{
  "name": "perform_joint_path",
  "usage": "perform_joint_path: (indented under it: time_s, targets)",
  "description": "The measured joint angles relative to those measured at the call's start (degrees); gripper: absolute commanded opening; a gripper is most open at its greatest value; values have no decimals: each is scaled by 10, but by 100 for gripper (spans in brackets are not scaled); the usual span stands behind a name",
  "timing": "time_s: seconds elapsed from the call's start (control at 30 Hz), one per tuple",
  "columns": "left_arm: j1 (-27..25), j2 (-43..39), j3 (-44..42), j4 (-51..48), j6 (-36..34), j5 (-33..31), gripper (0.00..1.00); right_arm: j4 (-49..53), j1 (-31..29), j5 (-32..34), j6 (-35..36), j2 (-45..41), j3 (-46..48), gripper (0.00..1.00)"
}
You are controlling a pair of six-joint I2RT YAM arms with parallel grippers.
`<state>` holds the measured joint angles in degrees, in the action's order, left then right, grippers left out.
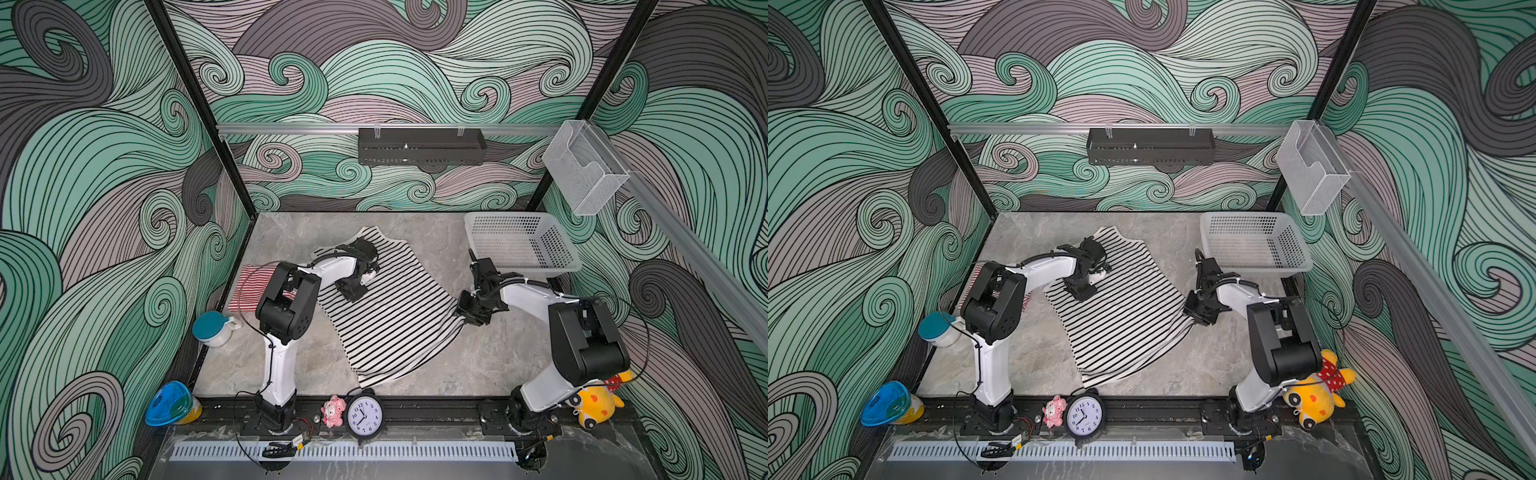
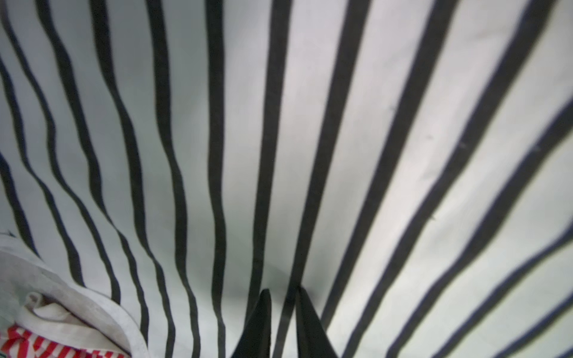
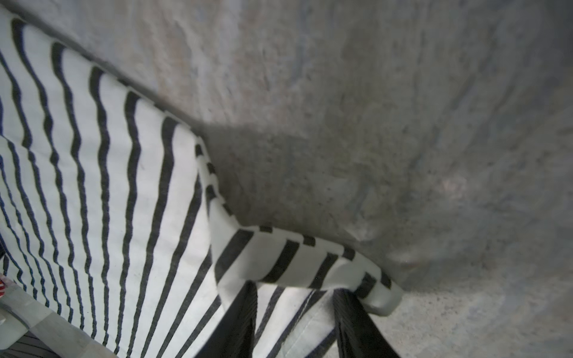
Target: Fold and stack the tank tops
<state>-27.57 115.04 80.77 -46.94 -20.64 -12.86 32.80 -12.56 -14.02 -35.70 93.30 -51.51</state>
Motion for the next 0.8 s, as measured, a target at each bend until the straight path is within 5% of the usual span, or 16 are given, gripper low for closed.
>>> perform_joint_path:
  time_s: [0.13, 0.3, 0.6, 0.8]
  targets:
    - [0, -17, 13, 0, 4, -7, 22, 20, -17, 23, 5, -47, -6, 45]
    - [8, -2, 98, 6, 3, -22, 22, 26, -115, 40, -16, -108, -15, 45]
    - [44, 141, 268, 11, -3, -37, 22, -52, -253, 24, -97, -43, 25, 45]
    - [62, 184, 278, -3, -5, -40, 21, -84, -269, 14, -110, -7, 33, 45]
